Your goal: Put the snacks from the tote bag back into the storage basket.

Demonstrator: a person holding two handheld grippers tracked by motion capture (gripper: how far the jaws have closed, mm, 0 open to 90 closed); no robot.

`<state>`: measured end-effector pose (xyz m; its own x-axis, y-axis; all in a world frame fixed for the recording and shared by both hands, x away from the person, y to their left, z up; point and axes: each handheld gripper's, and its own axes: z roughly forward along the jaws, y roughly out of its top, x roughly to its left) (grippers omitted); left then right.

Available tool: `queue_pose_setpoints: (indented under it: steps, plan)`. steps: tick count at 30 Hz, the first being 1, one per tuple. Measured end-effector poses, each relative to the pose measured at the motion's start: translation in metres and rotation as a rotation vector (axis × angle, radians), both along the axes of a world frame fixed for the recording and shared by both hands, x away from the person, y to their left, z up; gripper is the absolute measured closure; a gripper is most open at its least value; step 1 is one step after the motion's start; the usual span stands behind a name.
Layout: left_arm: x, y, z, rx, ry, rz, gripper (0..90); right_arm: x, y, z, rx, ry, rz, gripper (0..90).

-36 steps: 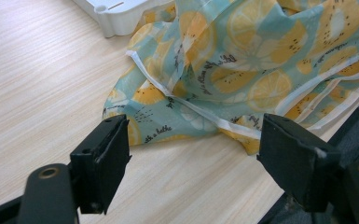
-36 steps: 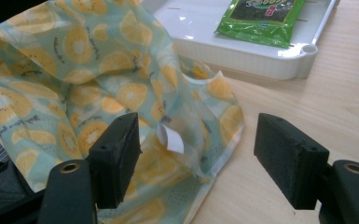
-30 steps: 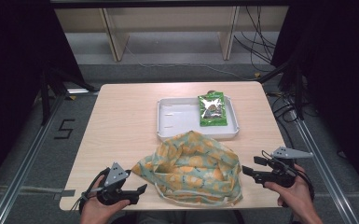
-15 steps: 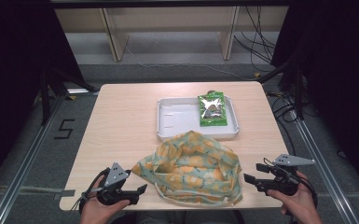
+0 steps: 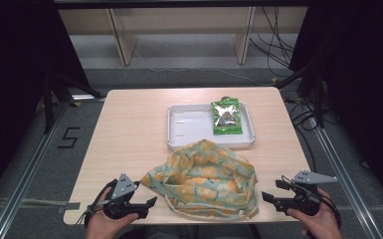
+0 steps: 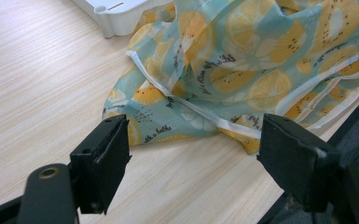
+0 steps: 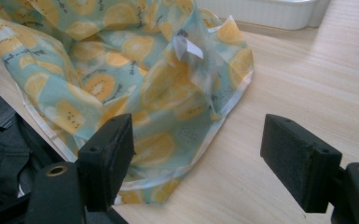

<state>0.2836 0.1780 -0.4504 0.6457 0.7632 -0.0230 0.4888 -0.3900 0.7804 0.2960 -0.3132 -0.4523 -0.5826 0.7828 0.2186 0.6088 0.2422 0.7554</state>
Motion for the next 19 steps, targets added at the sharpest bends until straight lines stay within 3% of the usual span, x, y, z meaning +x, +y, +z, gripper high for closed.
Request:
queue_pose_setpoints:
  steps: [1, 4, 9, 11, 12, 13, 14, 16, 19]
  plan:
    - [-0.0002, -0.0008, -0.0004, -0.010, -0.001, 0.006, 24.1, -0.0022, 0.0005, 0.0011, 0.003, 0.030, -0.007, 26.7]
    - [-0.0007, -0.0007, 0.0003, 0.005, 0.010, 0.003, 24.1, -0.0049, 0.0004, 0.0003, 0.011, 0.033, -0.013, 26.5]
    - [-0.0004, -0.0005, 0.0004, 0.008, 0.010, -0.002, 24.1, -0.0035, -0.0023, -0.0004, -0.020, -0.013, 0.004, 26.5]
    - [-0.0003, -0.0003, 0.0004, 0.008, 0.009, -0.002, 24.1, -0.0033, -0.0027, -0.0006, -0.020, -0.015, 0.003, 26.5]
    - [-0.0002, -0.0004, -0.0001, 0.003, 0.007, -0.002, 24.1, -0.0042, -0.0014, -0.0008, -0.001, 0.005, -0.008, 26.5]
    - [-0.0002, -0.0005, 0.0000, 0.003, 0.008, -0.002, 24.1, -0.0028, -0.0030, -0.0010, -0.022, -0.019, 0.002, 26.5]
    - [-0.0003, -0.0004, 0.0005, 0.009, 0.009, -0.002, 24.1, -0.0044, -0.0010, -0.0009, 0.000, 0.012, -0.008, 26.5]
    - [-0.0007, -0.0006, 0.0008, 0.016, 0.012, 0.002, 24.1, -0.0031, -0.0026, -0.0008, -0.021, -0.015, 0.004, 26.5]
    - [-0.0006, -0.0006, 0.0007, 0.015, 0.012, 0.002, 24.1, -0.0031, -0.0027, -0.0006, -0.022, -0.015, 0.003, 26.5]
